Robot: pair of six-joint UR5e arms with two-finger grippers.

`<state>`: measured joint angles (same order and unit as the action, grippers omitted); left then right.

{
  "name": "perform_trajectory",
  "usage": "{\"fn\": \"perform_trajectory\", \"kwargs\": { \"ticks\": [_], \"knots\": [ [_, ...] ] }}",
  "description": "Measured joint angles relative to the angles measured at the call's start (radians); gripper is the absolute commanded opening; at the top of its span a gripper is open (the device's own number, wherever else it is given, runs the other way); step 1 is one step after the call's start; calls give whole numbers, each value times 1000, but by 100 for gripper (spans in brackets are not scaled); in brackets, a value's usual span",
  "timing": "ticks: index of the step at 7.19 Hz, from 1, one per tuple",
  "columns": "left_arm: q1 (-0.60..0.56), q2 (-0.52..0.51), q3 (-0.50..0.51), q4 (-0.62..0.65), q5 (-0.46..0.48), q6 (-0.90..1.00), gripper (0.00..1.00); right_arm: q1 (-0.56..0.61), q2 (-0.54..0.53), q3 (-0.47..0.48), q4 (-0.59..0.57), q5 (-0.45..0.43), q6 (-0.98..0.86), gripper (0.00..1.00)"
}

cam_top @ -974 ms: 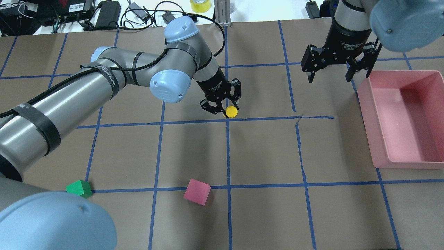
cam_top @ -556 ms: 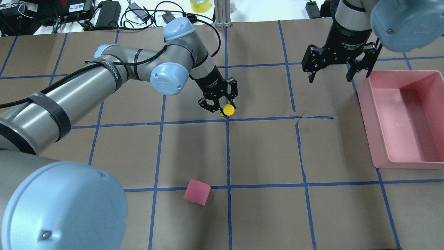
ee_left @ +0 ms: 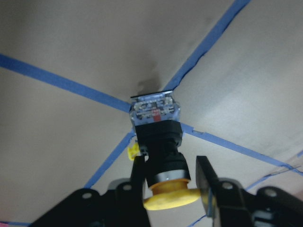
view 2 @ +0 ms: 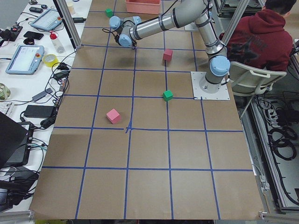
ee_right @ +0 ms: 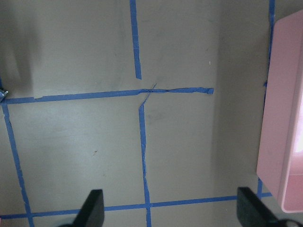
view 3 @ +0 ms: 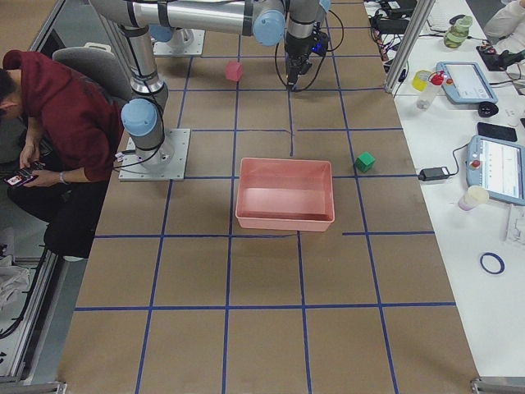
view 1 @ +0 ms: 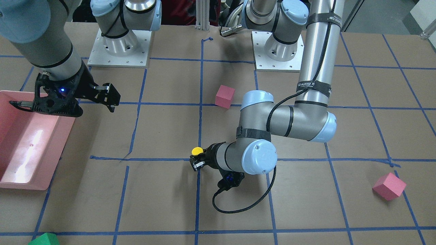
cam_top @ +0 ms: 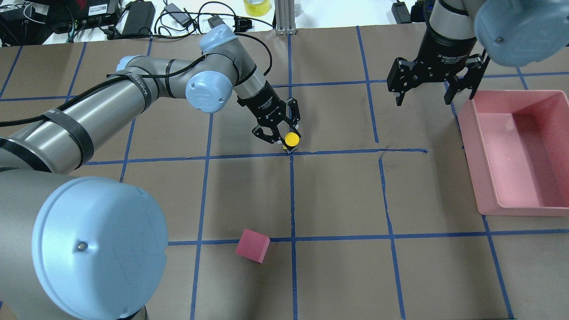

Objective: Align button upright

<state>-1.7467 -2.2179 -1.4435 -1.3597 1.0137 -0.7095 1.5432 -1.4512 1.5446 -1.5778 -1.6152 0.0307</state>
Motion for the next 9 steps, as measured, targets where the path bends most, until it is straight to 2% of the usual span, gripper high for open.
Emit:
{"fn": "perform_trajectory", "kwargs": {
  "ticks": [1,3,5,7,9],
  "knots": [
    [3,-9,10,-18,-10,0,69,0,0,0,0,0,0,100],
    [15,-12,18,-34,-10,8,81,0,0,0,-1,0,0,100],
    [39,3,32,-53,2,19,85,0,0,0,-1,-1,0,100],
    [75,69,76,-129,80,75,91,0,0,0,0,-3,0,100],
    [114,209,86,-246,213,255,100,0,0,0,0,-3,0,100]
  ]
}}
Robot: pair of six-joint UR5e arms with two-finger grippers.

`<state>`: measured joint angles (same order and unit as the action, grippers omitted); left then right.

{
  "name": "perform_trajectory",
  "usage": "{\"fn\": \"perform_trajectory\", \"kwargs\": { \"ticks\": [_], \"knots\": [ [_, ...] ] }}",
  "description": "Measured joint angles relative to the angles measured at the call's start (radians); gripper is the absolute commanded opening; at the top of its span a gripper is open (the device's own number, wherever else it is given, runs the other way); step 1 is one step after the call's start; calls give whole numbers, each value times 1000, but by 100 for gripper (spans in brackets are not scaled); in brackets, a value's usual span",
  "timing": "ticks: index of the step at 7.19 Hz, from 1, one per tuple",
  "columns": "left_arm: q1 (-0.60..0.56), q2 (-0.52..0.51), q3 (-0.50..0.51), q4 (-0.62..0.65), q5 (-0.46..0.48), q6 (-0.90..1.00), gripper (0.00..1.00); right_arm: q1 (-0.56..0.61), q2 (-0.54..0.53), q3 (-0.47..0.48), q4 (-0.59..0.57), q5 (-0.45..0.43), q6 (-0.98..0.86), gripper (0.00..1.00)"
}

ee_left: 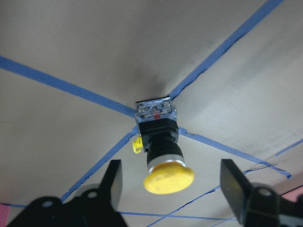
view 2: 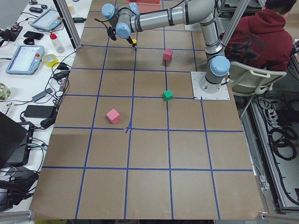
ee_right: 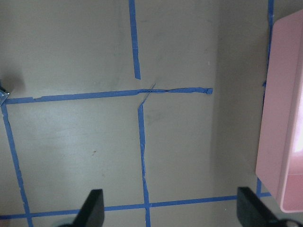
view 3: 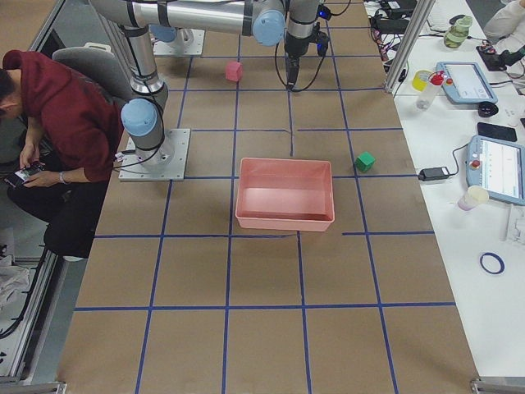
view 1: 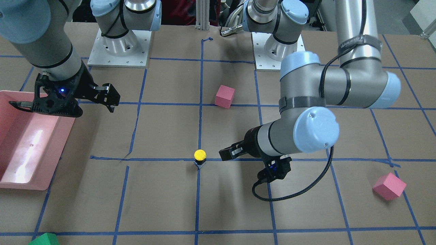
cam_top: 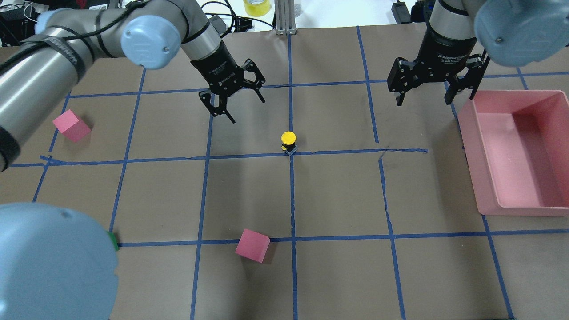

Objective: Align button upright

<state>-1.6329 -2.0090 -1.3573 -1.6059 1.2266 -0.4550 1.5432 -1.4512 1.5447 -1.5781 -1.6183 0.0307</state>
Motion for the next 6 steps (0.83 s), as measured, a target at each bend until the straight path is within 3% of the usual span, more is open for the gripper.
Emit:
{"fn": "perform_trajectory", "kwargs": {
  "ticks": [3,6],
  "knots": [
    [56,221,-8,-107,180,396,100,0,0,0,2,-3,0,100],
    [78,372,-45,-108,270,530,100,0,-2,0,4,-3,1,100]
  ]
}}
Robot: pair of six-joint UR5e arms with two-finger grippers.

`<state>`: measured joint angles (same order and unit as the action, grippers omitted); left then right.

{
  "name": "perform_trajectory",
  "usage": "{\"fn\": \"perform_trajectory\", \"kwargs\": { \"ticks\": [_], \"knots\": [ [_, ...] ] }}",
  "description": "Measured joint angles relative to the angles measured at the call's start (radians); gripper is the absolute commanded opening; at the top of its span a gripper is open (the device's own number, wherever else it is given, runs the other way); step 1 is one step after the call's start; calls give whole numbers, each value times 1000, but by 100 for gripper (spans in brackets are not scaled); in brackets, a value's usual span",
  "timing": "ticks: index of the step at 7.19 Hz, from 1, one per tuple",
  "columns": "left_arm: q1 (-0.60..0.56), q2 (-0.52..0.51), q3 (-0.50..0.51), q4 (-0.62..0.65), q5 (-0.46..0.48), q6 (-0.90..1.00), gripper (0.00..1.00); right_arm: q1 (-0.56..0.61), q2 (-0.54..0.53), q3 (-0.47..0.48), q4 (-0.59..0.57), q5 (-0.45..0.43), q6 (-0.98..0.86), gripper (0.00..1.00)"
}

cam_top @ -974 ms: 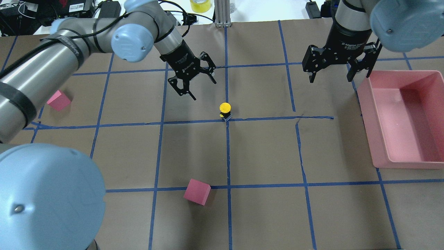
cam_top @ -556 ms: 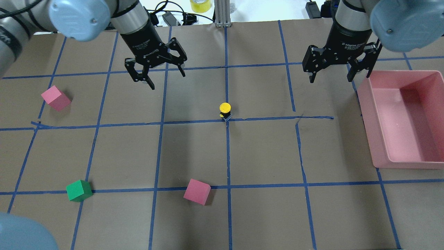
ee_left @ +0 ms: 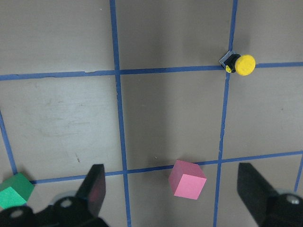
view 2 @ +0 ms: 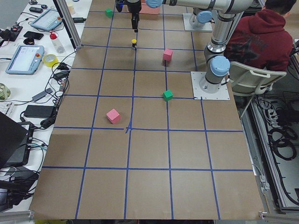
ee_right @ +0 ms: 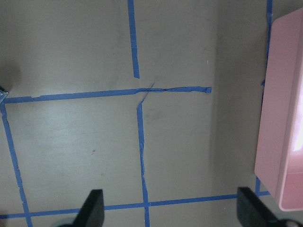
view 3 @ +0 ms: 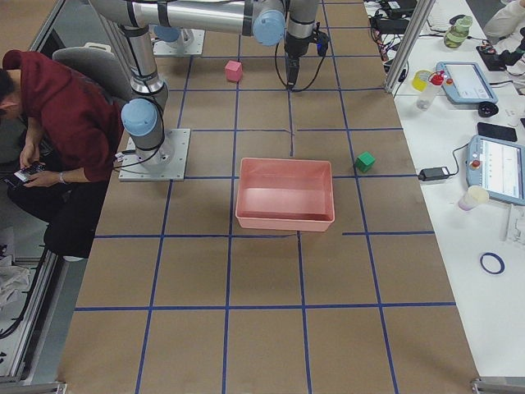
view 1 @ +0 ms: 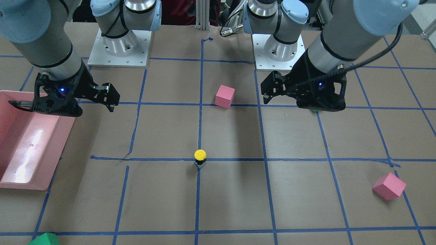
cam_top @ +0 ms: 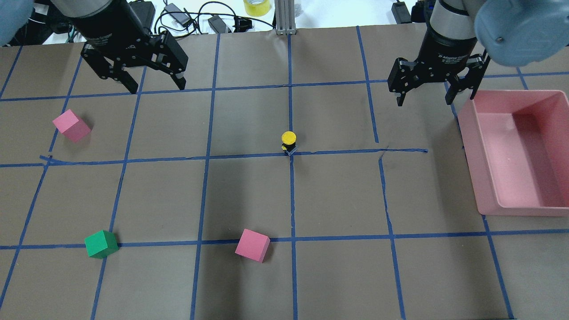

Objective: Align button upright

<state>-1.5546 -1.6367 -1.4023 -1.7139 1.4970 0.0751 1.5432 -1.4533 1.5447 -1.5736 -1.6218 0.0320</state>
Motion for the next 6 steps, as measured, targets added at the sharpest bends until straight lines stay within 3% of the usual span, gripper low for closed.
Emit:
{"fn": "perform_trajectory", "kwargs": {
  "ticks": [2,6],
  "knots": [
    [5,42,-63,68,71,17,100,1,-6,-6,7,-1,0,100],
    [6,55,-109,174,83,23,100,36,-67,-30,24,75,-1,100]
  ]
}}
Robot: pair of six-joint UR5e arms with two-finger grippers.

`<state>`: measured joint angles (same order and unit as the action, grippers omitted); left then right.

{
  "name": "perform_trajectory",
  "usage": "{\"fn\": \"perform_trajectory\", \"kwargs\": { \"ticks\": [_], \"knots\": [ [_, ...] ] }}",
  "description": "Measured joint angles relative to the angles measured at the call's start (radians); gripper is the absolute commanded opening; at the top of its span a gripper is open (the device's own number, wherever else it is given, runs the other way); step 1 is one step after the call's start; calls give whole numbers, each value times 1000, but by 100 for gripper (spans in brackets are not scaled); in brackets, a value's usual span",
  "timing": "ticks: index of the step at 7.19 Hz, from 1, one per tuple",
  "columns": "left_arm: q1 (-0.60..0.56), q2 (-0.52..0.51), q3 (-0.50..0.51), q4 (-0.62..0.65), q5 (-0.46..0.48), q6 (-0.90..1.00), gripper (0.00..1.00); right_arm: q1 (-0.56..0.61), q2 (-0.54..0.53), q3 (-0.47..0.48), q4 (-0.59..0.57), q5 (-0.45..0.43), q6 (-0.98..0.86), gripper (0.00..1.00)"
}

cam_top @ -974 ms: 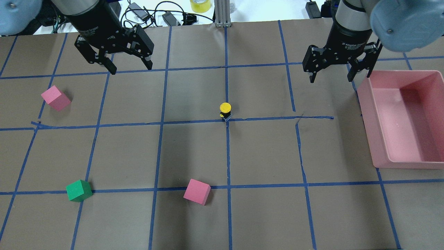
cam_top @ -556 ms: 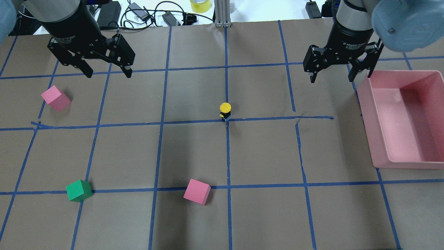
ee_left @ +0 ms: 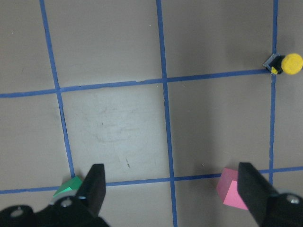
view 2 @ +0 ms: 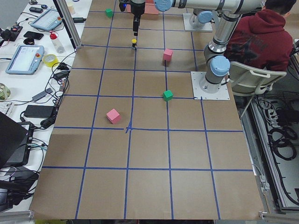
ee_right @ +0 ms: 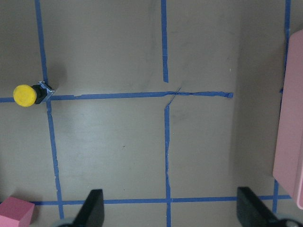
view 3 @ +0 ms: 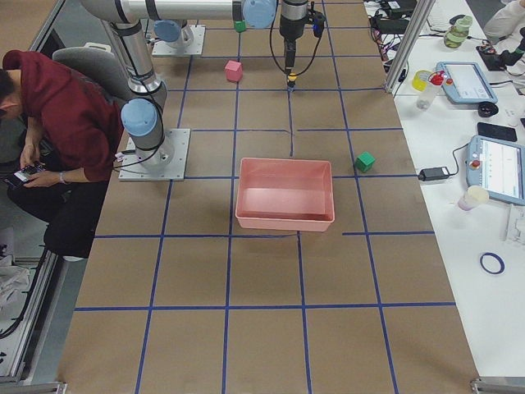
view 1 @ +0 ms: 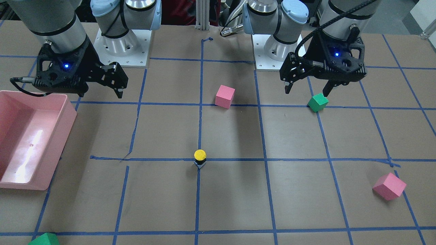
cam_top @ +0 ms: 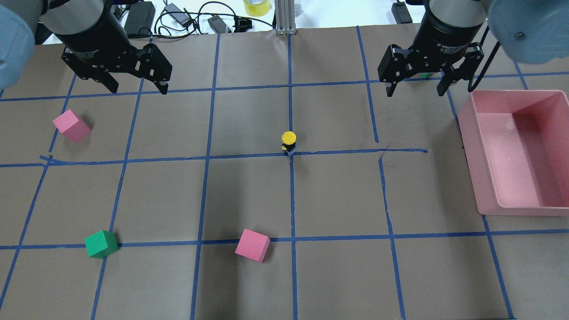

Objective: Align button upright

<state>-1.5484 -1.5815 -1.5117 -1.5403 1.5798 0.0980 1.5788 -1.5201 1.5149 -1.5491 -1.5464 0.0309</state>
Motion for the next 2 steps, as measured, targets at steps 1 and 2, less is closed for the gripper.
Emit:
{"fn": "perform_trajectory", "kwargs": {
  "ticks": [1,2],
  "knots": [
    [0,1,-1,1,2,2,100,3,-6,-2,13,9,1,100],
    [1,1,-2,2,2,2,100,4,-7,-2,17,9,1,100]
  ]
}}
